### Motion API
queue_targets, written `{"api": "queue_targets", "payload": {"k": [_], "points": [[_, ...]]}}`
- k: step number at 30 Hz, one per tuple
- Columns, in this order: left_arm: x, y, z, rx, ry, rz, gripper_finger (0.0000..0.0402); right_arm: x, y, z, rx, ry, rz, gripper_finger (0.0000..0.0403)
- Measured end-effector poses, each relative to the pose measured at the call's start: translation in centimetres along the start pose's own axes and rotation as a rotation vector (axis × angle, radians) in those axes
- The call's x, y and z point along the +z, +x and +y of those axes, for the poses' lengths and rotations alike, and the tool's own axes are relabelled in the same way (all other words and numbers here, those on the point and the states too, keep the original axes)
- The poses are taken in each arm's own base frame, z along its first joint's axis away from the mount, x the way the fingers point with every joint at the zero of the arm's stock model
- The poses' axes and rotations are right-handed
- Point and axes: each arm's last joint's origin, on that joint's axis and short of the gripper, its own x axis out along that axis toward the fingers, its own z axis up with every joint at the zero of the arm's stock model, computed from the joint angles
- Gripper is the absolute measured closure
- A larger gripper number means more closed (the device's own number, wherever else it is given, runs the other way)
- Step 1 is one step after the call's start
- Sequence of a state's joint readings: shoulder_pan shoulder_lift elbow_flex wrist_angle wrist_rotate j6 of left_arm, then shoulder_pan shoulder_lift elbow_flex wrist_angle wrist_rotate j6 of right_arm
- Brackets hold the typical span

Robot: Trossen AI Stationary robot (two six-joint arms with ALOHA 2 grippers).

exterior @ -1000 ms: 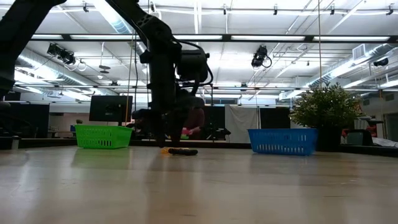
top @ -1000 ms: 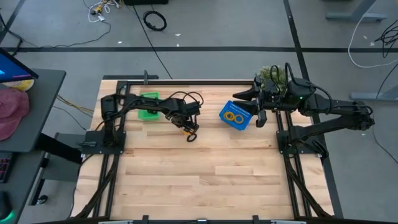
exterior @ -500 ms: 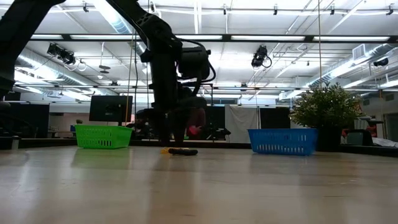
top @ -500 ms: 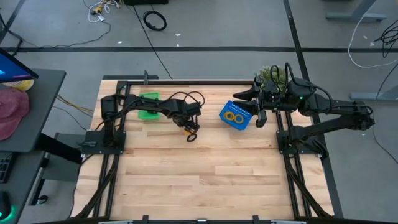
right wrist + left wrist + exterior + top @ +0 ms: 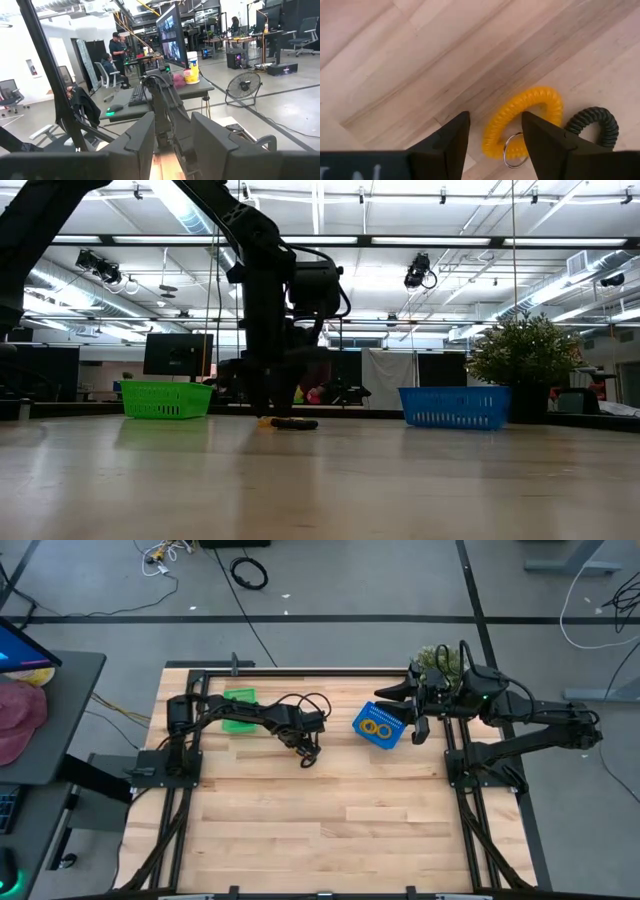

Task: Sort spring keychains
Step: Put the yellow spring keychain into the blue bin

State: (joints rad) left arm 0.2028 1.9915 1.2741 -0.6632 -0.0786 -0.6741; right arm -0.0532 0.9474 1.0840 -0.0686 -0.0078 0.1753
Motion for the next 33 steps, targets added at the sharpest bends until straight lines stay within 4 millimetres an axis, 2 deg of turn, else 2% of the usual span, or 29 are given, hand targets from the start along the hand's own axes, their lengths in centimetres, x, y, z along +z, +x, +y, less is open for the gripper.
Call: {"api": "queue_targets", "payload": {"k": [12, 20, 27, 33], "points": [[0.0, -0.1, 0.0, -0.001, 0.006, -0.006, 0.0326, 0.0, 0.0, 0.0, 0.000, 0.000, -0.002, 0.0270], [-0.2, -0.9, 0.0, 0.000, 0.010, -0.021, 0.0354, 0.0, 0.0, 0.0, 0.000, 0.000, -0.002, 0.0270], [0.0, -5.0, 0.7, 0.017, -0.002, -0.140, 0.0355, 0.0, 0.0, 0.0, 0.000, 0.000, -0.002, 0.0270], [-0.2, -10.2, 1.5, -0.009, -0.032, -0.297, 0.0355, 0.0, 0.0, 0.0, 0.000, 0.000, -0.002, 0.0270]]}}
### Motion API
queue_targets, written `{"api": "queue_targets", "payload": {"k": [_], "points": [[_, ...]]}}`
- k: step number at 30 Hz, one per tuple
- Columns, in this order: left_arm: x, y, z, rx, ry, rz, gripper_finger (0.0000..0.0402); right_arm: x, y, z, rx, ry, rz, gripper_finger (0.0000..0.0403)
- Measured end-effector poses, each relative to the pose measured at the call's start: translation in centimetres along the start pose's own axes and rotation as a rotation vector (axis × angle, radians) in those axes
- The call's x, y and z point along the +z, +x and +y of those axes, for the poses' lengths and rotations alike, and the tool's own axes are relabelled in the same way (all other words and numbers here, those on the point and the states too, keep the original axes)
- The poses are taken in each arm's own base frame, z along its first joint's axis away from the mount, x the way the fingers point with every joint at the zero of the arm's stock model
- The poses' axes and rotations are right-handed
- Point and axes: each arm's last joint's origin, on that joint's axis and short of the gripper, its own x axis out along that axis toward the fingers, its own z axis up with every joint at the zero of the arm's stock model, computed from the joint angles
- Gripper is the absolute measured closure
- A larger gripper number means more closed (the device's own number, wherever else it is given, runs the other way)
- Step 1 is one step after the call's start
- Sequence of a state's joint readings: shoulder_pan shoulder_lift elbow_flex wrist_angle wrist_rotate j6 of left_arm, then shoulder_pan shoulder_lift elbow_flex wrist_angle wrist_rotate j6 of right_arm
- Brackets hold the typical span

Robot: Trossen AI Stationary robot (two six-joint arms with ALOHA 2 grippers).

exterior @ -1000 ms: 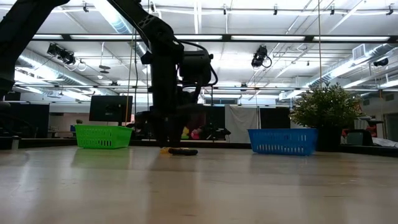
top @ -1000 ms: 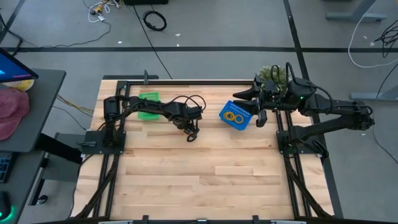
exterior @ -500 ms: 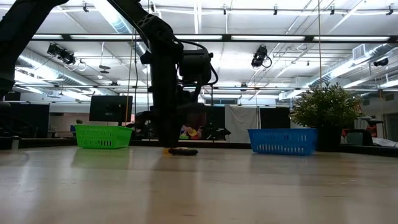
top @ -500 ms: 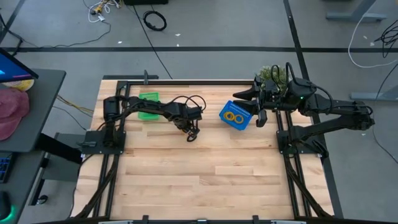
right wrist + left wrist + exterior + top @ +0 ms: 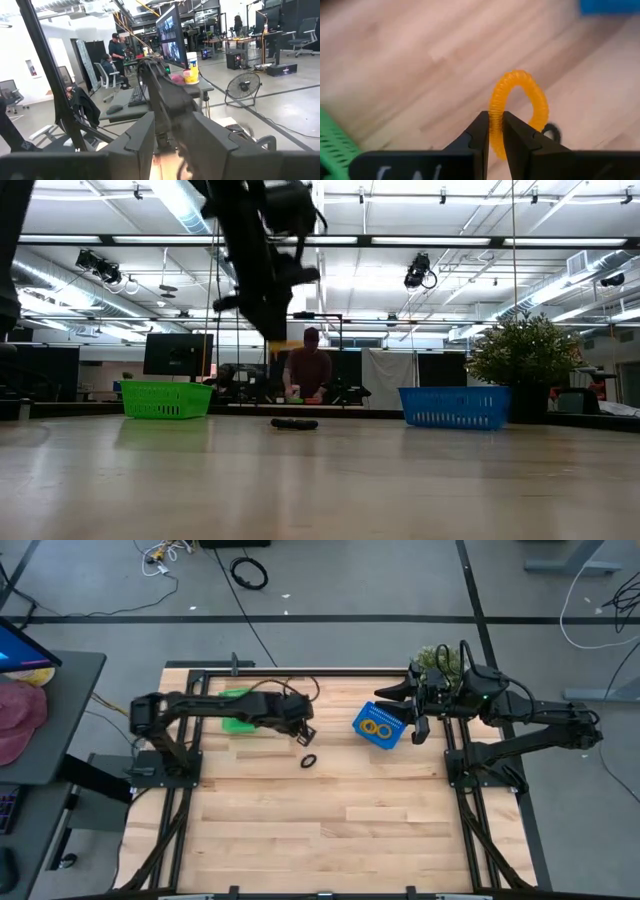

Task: Sort spring keychains
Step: Put the yellow spring keychain into the blue bin

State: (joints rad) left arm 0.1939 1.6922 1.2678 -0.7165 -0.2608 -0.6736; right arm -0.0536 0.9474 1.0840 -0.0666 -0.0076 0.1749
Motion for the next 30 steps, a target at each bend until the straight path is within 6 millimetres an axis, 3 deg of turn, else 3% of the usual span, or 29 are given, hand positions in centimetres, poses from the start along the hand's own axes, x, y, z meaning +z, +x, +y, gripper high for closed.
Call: {"api": "queue_targets", "payload": {"k": [10, 15, 20, 30], "points": [[0.9, -10.4, 2.1, -0.039, -0.100, -0.400, 0.0355, 0.0, 0.0, 0.0, 0.000, 0.000, 0.000, 0.0270], [0.3, -14.4, 3.0, -0.016, -0.140, -0.584, 0.0355, 0.0, 0.0, 0.0, 0.000, 0.000, 0.000, 0.0270], [0.1, -16.5, 2.7, -0.017, -0.101, -0.714, 0.0355, 0.0, 0.1, 0.0, 0.000, 0.000, -0.003, 0.0270], [1.4, -19.7, -0.3, -0.260, -0.004, -0.994, 0.0355, -0.4, 1.2, -0.1, 0.011, -0.023, 0.004, 0.0270]]}}
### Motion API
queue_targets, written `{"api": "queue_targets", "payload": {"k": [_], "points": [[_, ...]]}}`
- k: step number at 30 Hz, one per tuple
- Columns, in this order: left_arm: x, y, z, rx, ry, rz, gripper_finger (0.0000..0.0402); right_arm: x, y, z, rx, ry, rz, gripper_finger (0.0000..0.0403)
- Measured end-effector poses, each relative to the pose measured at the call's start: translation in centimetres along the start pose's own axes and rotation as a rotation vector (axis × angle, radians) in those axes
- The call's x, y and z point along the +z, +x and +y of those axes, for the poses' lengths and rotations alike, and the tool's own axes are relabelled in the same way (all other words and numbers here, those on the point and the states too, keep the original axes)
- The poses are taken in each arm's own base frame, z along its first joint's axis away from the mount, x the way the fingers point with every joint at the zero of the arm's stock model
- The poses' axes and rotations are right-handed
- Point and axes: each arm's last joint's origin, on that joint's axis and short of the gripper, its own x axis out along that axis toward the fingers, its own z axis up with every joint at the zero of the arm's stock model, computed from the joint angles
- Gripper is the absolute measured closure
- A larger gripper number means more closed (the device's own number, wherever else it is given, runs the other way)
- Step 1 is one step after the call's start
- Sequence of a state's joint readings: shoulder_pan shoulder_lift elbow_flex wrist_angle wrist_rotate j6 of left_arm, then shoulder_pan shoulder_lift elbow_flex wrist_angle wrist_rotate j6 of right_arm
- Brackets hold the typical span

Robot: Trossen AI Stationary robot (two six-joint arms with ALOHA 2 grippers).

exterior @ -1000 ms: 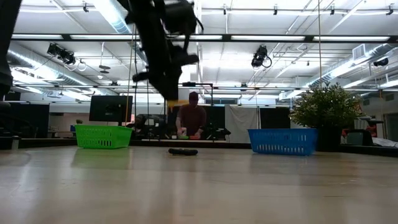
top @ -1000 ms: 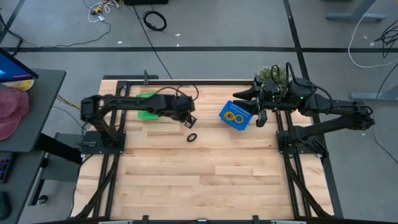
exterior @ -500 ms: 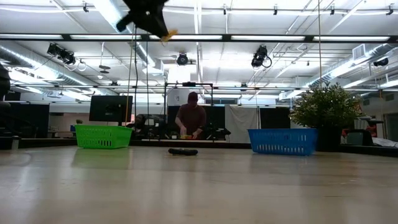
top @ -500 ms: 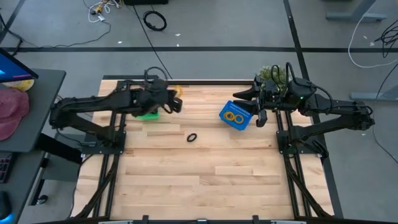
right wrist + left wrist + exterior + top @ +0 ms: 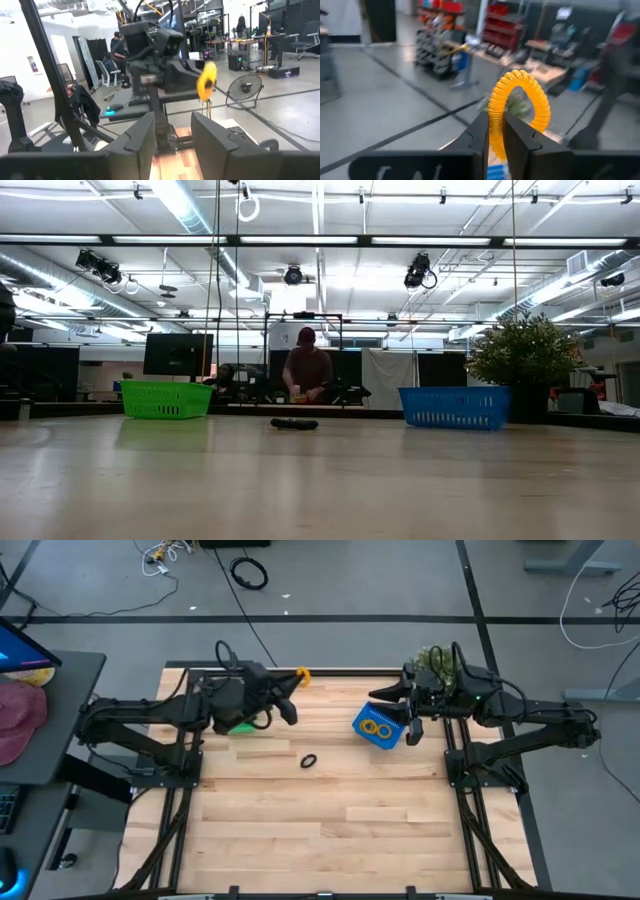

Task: Sort spring keychains
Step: Put the yellow spring keychain into the blue bin

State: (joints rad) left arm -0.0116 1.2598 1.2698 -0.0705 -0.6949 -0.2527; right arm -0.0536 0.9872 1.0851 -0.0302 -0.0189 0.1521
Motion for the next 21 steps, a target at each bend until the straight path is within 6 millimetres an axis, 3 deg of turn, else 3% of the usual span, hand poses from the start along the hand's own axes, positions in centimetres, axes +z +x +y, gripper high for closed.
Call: {"api": "queue_targets", "payload": {"k": [5, 12, 21], "points": [[0.6, -0.1, -0.5, -0.118, -0.013, -0.032, 0.0355, 0.1, 0.5, 0.0, 0.005, -0.004, -0.033, 0.0270], [1.0, 0.3, -2.0, -0.436, 0.033, -0.100, 0.0355, -0.1, 1.8, 0.2, 0.083, 0.007, -0.056, 0.0270], [0.4, 0.9, -2.5, -0.494, 0.037, -0.082, 0.0356, -0.8, 3.5, 0.7, 0.143, 0.019, -0.080, 0.0270]]}}
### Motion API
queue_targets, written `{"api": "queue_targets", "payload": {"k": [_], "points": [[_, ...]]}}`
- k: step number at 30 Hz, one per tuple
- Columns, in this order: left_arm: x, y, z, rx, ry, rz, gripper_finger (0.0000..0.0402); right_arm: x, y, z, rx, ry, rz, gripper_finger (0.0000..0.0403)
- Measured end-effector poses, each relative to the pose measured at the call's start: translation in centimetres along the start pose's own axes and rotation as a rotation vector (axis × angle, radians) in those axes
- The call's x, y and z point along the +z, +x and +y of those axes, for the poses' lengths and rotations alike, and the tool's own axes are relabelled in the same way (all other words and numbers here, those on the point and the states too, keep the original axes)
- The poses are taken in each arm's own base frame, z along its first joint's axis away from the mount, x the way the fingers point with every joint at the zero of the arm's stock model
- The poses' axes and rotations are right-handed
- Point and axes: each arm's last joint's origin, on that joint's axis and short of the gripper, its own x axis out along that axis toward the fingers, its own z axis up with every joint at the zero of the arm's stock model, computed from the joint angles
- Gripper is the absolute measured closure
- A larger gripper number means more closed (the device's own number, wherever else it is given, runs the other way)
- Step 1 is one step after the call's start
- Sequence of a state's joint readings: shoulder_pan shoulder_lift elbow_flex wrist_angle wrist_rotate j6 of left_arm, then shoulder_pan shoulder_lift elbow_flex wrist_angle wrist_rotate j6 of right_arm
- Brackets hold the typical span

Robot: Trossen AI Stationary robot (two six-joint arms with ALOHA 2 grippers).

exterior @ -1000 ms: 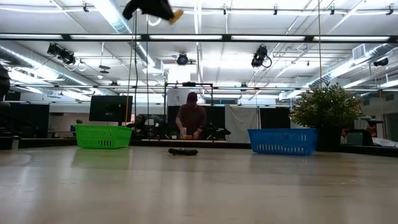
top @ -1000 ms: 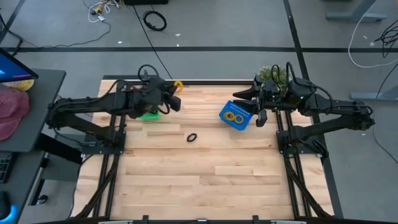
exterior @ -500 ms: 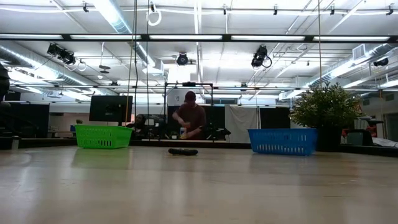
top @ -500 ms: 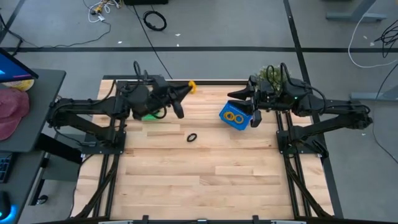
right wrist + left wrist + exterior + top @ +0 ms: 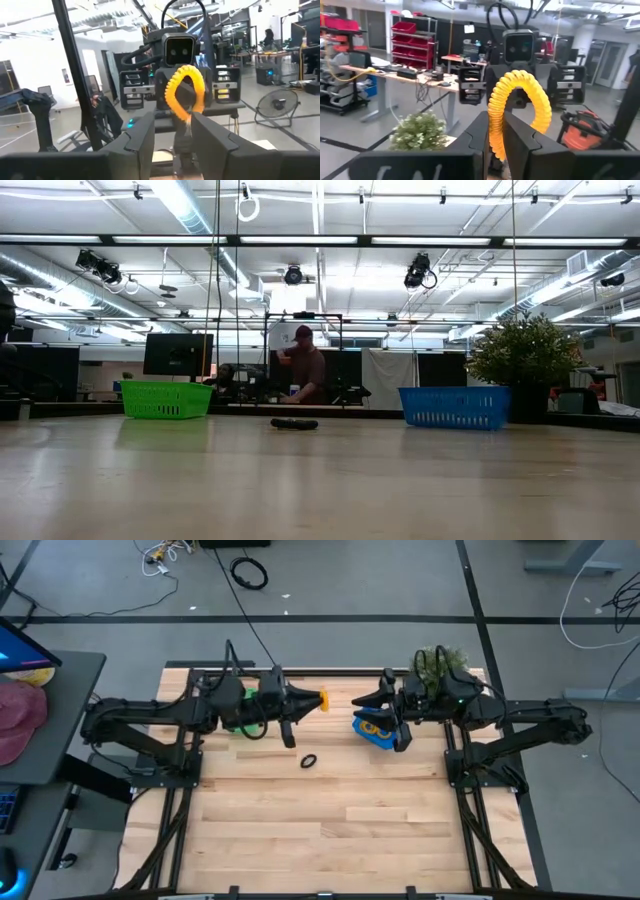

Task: Sort spring keychains
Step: Put the yellow spring keychain into the blue bin

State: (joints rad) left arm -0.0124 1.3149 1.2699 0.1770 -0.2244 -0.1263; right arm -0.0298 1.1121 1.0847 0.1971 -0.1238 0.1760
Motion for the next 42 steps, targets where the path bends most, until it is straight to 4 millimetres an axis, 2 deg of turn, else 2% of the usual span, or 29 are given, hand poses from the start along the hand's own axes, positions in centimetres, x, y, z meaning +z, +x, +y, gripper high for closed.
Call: {"api": "queue_targets", "payload": {"k": [7, 19, 29, 42], "points": [[-0.6, 0.9, -0.2, -0.025, -0.027, -0.012, 0.0356, -0.7, 1.4, -0.1, 0.013, 0.003, -0.033, 0.0265], [-1.6, 2.1, -0.2, -0.030, -0.055, -0.021, 0.0356, -1.8, 2.8, -0.5, 0.020, 0.053, -0.022, 0.0230], [-1.7, 2.2, 0.1, 0.008, -0.047, -0.019, 0.0356, -2.7, 3.8, -0.6, 0.044, 0.076, -0.020, 0.0242], [-1.8, 2.2, 0.1, 0.010, -0.042, -0.007, 0.0356, -2.6, 3.8, -0.8, -0.006, 0.026, -0.032, 0.0247]]}}
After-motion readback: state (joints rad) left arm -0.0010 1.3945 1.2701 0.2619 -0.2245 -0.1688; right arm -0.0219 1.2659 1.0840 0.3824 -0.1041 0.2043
